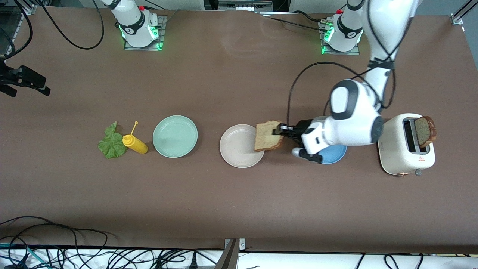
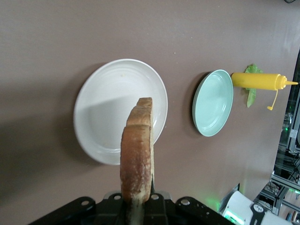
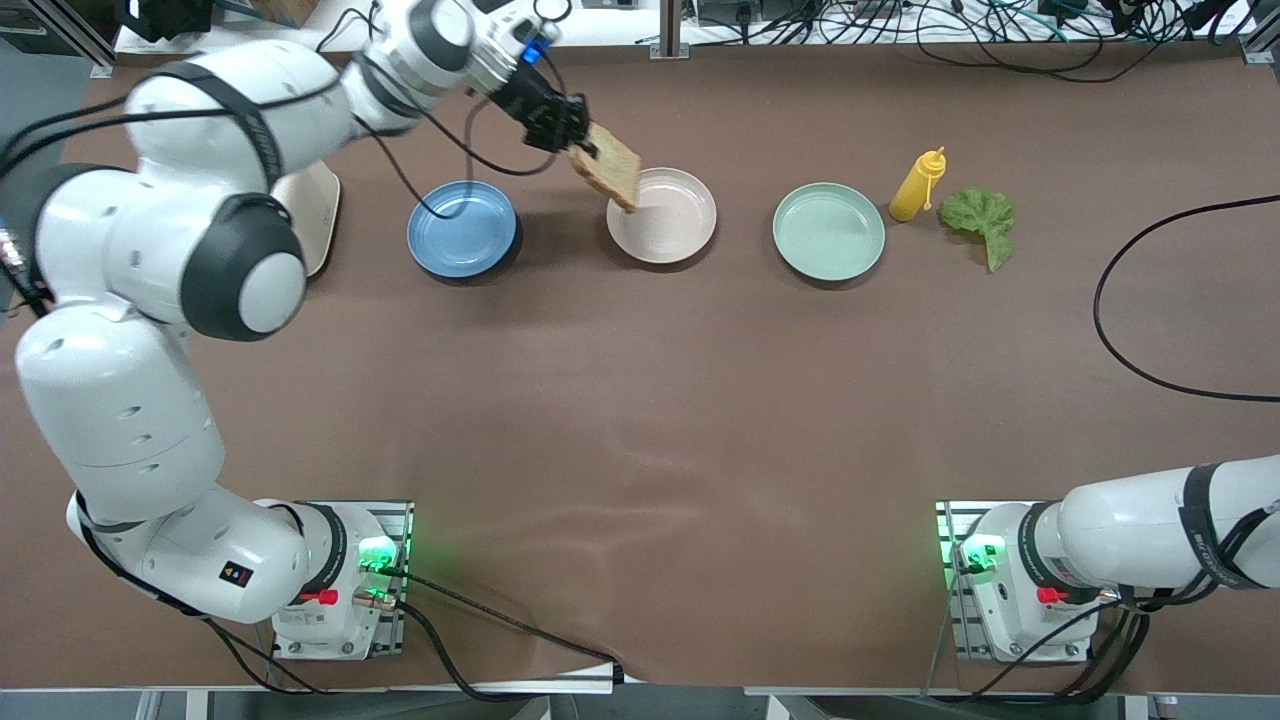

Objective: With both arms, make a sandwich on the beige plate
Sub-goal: 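Lift the bread slice out and lower it onto the beige plate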

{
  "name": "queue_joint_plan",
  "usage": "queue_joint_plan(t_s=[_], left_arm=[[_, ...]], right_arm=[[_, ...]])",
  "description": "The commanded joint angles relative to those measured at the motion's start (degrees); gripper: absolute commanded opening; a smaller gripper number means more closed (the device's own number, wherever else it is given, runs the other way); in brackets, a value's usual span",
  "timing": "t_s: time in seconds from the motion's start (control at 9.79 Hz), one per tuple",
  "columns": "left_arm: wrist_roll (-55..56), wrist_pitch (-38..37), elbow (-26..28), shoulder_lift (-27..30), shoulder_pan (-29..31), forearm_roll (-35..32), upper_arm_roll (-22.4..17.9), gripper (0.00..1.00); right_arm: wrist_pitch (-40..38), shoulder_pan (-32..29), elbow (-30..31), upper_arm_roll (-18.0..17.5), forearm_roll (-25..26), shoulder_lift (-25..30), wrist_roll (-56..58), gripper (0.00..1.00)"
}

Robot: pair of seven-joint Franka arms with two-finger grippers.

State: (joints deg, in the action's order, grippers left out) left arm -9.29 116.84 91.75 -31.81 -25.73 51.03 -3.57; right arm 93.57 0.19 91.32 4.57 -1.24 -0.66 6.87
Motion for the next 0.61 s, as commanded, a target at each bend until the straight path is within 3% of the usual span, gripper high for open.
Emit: queue_joint_plan(t_s=[0.0,0.51], left_arm=[[2.3,5.0,-1.9,-2.8,-3.9,4.2,-1.0,0.00],[3.5,14.1,-1.9,-5.4,-8.8,10.1,-1.0,0.00]], right_arm=[[0.6,0.3,-0.9,-0.2,0.1,-1.2,-0.5,1.00],[5.1,0.2,-1.0,0.0,0.3,-5.4,0.4,1.00]])
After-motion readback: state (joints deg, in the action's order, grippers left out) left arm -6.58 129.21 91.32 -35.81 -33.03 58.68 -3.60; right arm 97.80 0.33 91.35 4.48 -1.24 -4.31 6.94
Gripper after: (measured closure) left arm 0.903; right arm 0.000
